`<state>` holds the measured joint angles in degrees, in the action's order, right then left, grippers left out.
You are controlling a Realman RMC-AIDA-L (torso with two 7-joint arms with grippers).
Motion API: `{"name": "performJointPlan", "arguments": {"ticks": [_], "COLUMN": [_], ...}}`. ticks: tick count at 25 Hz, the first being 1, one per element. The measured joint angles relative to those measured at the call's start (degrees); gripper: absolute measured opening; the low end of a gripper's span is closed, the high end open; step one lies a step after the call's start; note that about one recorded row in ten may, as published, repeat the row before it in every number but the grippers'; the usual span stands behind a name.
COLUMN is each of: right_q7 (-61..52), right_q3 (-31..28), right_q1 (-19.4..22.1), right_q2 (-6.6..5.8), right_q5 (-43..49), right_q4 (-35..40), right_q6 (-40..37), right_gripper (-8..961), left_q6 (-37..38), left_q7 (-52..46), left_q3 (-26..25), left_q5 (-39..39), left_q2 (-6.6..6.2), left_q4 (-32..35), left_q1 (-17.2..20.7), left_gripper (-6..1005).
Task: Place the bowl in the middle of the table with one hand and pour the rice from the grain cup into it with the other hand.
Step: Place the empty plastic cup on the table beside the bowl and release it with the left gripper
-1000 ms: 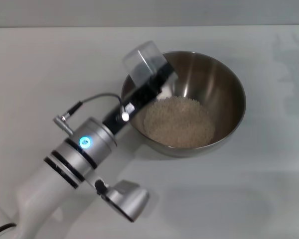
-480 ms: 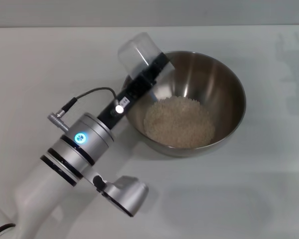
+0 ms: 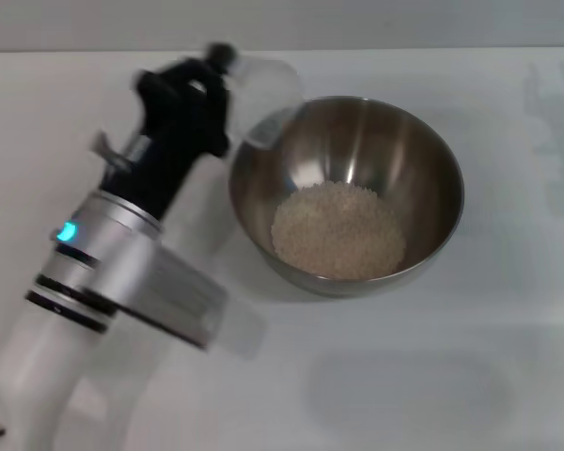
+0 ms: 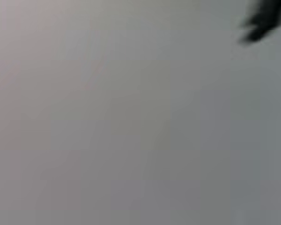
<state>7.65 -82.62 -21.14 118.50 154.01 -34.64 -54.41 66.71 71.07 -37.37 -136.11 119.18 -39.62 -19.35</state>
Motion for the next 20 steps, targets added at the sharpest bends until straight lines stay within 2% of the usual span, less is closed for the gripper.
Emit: {"name": "performJointPlan", "arguments": {"ticks": [3,4,5,10,13,20], "right_q7": [0.0,0.0,0.0,0.0,0.0,0.0], "right_q3": [0.1,0.1,0.2,0.5,0.7,0.7], "right_q1": [0.0,0.0,0.0,0.1,0.3,0.4], "right_q2": [0.08,0.11,0.14,0.21,0.28,0.35], "right_q5": [0.0,0.0,0.0,0.1,0.1,0.1], "right_q4": [-0.2,-0.3,-0.4,-0.6,-0.9,-1.1], "right_q6": [0.0,0.0,0.0,0.0,0.0,0.1], "right_gripper": [412,412,412,412,412,411], "left_q6": [0.0,0.0,-0.6,-3.3,-7.8,-16.8], "left_q7": [-8.9,-8.9,-19.7,-38.4,-48.6,-51.3], "left_q3": [-2.8,-2.8,-4.5,-5.9,-7.4,-7.6], "left_q5": [3.5,3.5,7.8,9.9,10.6,16.5], "left_q2": [-0.07,-0.07,-0.31,-0.45,-0.14,-0.08], "left_q4": [-0.2,-0.2,0.7,4.6,7.8,8.9], "left_q1": [0.3,0.3,0.2,-0.5,-1.4,-3.3], "left_gripper": [48,48,49,50,51,53]}}
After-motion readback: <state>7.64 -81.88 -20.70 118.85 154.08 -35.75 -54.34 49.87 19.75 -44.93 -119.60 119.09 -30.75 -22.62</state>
